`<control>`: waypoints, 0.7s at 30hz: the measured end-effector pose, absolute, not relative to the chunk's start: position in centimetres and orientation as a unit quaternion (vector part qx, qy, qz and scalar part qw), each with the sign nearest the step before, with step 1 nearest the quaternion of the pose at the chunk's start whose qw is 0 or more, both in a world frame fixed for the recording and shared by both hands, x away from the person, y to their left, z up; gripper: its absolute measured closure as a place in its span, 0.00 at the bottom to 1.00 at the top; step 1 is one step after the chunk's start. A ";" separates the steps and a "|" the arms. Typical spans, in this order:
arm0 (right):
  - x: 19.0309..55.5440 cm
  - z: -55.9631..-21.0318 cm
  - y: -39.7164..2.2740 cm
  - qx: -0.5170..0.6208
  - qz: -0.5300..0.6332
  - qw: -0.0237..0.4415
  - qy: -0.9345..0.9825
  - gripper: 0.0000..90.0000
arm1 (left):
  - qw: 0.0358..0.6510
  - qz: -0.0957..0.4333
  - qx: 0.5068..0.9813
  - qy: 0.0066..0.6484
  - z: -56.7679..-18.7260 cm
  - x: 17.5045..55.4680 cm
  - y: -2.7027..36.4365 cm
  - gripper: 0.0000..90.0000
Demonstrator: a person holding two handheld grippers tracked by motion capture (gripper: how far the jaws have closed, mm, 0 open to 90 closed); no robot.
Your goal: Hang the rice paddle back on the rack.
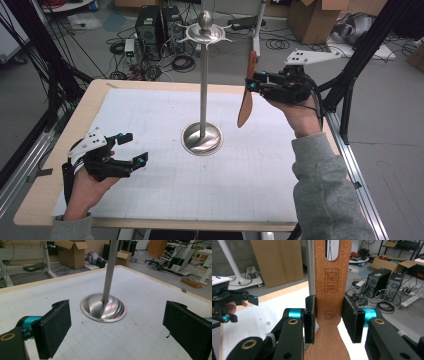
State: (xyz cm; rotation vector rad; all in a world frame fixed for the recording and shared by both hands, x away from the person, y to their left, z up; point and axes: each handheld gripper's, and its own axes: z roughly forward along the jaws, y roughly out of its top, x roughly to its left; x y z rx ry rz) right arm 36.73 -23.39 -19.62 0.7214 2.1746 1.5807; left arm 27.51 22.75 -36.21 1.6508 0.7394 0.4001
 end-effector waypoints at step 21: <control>38.1 -17.0 -21.1 0.234 0.576 0.176 0.763 0.72 | 0.605 0.179 0.705 0.324 -35.9 27.2 23.5 0.09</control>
